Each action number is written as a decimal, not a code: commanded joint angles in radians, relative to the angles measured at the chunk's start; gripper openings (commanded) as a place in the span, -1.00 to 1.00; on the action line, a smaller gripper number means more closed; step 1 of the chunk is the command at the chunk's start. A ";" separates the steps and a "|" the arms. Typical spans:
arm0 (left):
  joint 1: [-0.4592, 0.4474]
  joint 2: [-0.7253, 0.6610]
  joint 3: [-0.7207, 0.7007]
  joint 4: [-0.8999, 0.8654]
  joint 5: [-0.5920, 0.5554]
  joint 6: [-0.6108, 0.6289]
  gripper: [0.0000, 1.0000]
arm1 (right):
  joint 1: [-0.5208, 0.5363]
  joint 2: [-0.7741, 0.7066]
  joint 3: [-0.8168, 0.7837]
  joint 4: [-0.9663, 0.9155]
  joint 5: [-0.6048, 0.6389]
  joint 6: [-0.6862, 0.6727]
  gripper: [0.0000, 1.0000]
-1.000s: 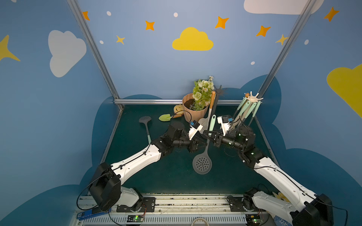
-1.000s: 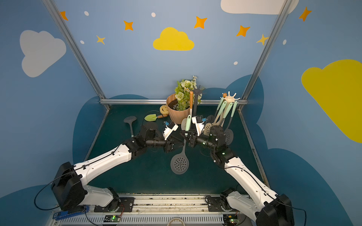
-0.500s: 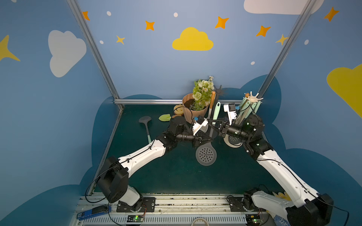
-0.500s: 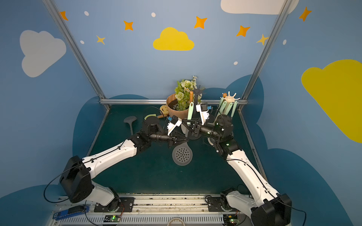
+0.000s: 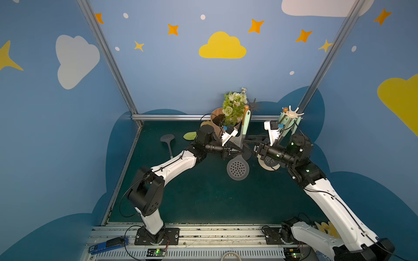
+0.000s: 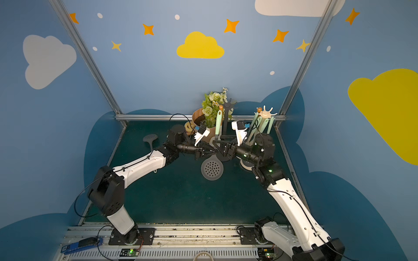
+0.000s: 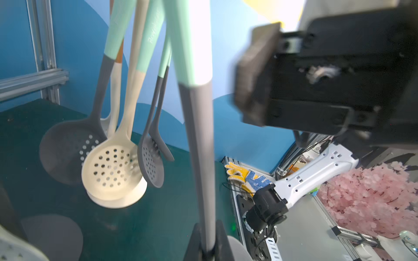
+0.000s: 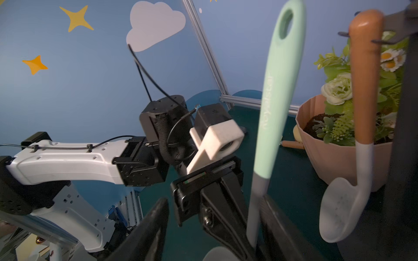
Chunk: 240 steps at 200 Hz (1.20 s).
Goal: Hang the skimmer on the kitchen utensil rack
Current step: Pick up the skimmer from the center of the board, then hang the skimmer on the rack.
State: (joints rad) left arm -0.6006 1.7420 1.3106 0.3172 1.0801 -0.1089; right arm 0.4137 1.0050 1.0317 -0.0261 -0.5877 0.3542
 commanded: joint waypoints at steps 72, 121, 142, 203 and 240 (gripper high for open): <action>0.018 0.149 0.170 -0.038 0.144 0.033 -0.92 | -0.030 -0.121 -0.062 -0.156 0.068 -0.092 0.30; 0.035 0.183 0.189 -0.014 0.148 0.005 -0.91 | -0.044 -0.104 -0.053 -0.143 0.053 -0.096 0.30; 0.041 0.193 0.199 -0.019 0.149 0.002 -0.90 | -0.049 -0.099 -0.055 -0.142 0.048 -0.095 0.30; 0.063 0.230 0.213 -0.005 0.146 -0.032 -0.89 | -0.058 -0.095 -0.061 -0.129 0.041 -0.088 0.30; 0.072 0.258 0.227 0.013 0.143 -0.075 -0.87 | -0.059 -0.094 -0.065 -0.126 0.040 -0.084 0.30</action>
State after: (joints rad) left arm -0.5449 1.9671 1.5002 0.2970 1.2156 -0.1398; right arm 0.3603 0.9100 0.9749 -0.1699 -0.5350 0.2722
